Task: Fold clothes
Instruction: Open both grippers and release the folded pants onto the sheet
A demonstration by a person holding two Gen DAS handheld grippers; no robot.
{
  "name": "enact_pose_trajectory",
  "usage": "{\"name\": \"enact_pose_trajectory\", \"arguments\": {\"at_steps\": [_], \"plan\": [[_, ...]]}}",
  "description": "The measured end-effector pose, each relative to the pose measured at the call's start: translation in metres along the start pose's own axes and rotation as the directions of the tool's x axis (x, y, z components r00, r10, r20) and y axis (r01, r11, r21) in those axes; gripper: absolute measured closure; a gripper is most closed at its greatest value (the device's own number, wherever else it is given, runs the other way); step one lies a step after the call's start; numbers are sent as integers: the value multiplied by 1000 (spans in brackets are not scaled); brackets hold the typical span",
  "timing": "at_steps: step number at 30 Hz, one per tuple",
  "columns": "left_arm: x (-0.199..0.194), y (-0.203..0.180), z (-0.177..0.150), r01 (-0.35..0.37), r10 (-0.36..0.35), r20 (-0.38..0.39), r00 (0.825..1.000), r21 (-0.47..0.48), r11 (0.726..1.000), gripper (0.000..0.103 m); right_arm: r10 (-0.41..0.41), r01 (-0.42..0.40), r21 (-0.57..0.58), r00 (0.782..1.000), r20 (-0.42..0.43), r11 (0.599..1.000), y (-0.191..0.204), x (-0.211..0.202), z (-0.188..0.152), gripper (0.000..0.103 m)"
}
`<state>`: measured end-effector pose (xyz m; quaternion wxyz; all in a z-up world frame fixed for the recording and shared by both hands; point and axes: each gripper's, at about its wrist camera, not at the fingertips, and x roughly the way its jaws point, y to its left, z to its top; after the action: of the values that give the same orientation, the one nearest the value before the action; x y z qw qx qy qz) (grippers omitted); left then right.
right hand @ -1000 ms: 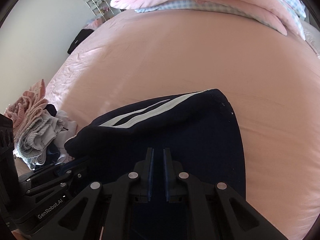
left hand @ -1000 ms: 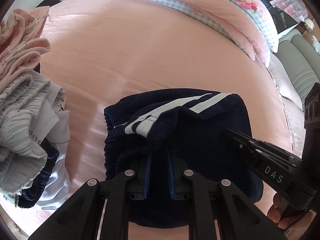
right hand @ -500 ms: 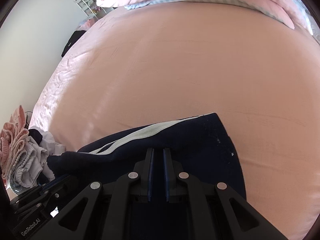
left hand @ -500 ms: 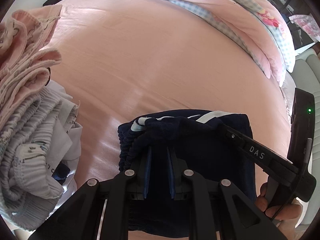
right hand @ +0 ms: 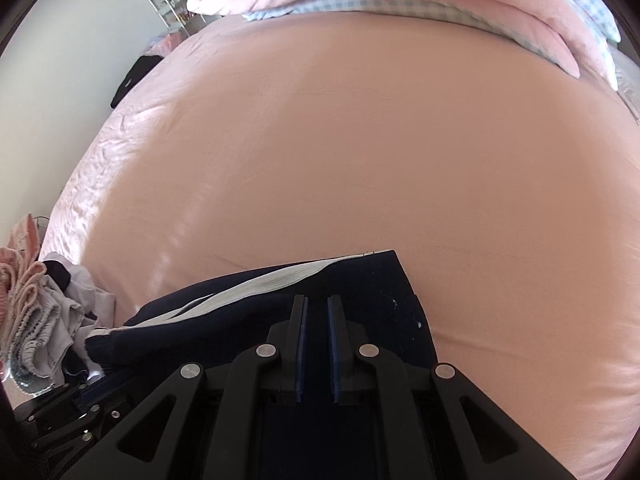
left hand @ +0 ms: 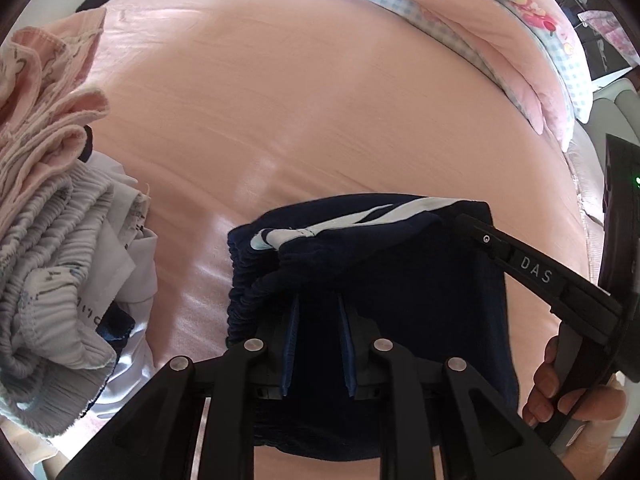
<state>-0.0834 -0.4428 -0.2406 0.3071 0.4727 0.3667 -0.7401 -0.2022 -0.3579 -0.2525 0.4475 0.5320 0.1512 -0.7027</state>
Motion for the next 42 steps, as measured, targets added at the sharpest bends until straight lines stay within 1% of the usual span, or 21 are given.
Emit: {"name": "enact_pose_trajectory", "arguments": {"at_steps": [1,2,3,4,5,6,8,9,13,15,18,25,29,34,38,42], "plan": [[-2,0,0,32,-32,-16,999,-9,999,69,14,-14,6,1000,9,1000,-1,-7,-1,81],[-4,-1,0,54,-54,-26,998,-12,998,36,24,-25,14,1000,17,1000,-3,-15,-3,57],[-8,-4,0,77,-77,-23,997,-8,997,10,32,-33,24,999,29,999,-5,-23,-6,42],[-13,-7,-2,98,-98,-11,995,0,995,7,42,-44,39,998,49,998,-6,-32,-9,20],[-20,-11,-4,112,-112,7,994,11,994,6,51,-55,54,996,69,997,-7,-40,-11,17],[-26,-16,-7,116,-116,23,993,27,993,6,64,-70,69,994,86,995,-9,-48,-14,17],[-34,-24,-9,93,-95,39,995,54,994,6,95,-104,90,991,97,990,-12,-62,-17,17],[-37,-28,-11,97,-100,41,994,66,993,6,102,-112,98,990,100,989,-5,-62,-21,17],[-48,-36,-14,100,-104,42,994,91,991,6,66,-78,97,991,120,992,-2,-76,-24,17],[-52,-37,-16,100,-105,45,993,96,990,6,62,-73,97,991,115,993,0,-81,-28,17],[-55,-38,-22,105,-109,33,993,104,989,6,52,-63,99,993,108,993,1,-87,-39,17],[-70,-29,-50,79,-82,21,996,142,987,6,51,-61,104,994,97,993,11,-106,-73,17],[-75,-19,-64,80,-82,9,997,135,988,6,54,-65,123,994,92,990,13,-113,-94,17],[-77,-1,-80,104,-104,-8,995,93,990,6,22,-33,135,996,82,990,14,-117,-119,17],[-75,11,-91,124,-123,-25,992,55,991,6,20,-32,154,997,75,987,14,-117,-139,17],[-73,19,-99,130,-129,-40,991,38,991,6,16,-29,178,997,74,984,13,-117,-157,17]]}}
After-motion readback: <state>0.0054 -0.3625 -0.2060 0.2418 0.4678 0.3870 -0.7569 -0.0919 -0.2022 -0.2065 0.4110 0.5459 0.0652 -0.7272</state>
